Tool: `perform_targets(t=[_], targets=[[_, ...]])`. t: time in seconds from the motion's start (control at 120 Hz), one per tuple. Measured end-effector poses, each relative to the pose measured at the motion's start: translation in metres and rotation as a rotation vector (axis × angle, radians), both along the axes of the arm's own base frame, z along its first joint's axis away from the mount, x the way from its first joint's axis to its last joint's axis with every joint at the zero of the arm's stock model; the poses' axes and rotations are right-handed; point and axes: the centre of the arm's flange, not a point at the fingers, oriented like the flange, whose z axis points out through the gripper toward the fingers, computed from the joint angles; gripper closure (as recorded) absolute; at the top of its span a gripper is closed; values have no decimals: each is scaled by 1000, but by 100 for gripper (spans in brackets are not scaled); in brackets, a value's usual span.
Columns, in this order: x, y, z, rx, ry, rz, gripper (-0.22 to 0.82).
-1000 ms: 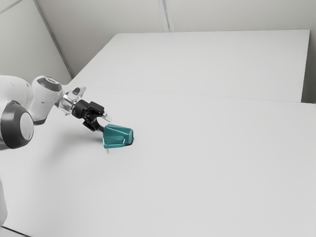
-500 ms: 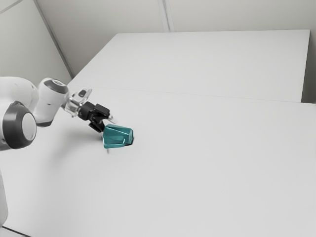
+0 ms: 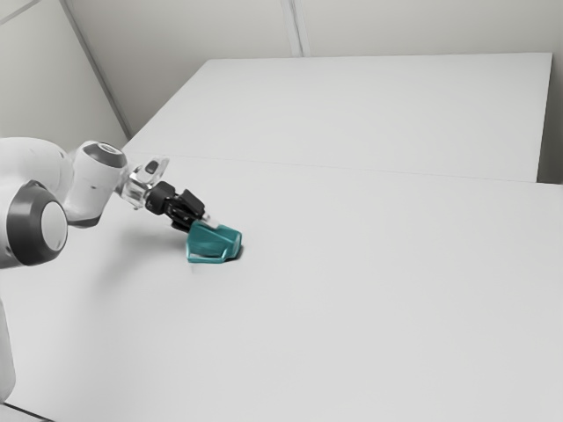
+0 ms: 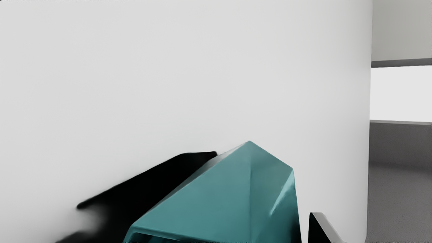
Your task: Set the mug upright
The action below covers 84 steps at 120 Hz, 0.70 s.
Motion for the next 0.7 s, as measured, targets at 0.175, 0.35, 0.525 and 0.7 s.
perform_targets(t=[0.175, 0.35, 0.525, 0.7], targets=[[3, -3, 5, -8, -15, 1, 66], [14, -10, 31, -1, -68, -15, 75], [19, -18, 58, 12, -106, -29, 77], [21, -35, 81, 60, -131, -69, 78]])
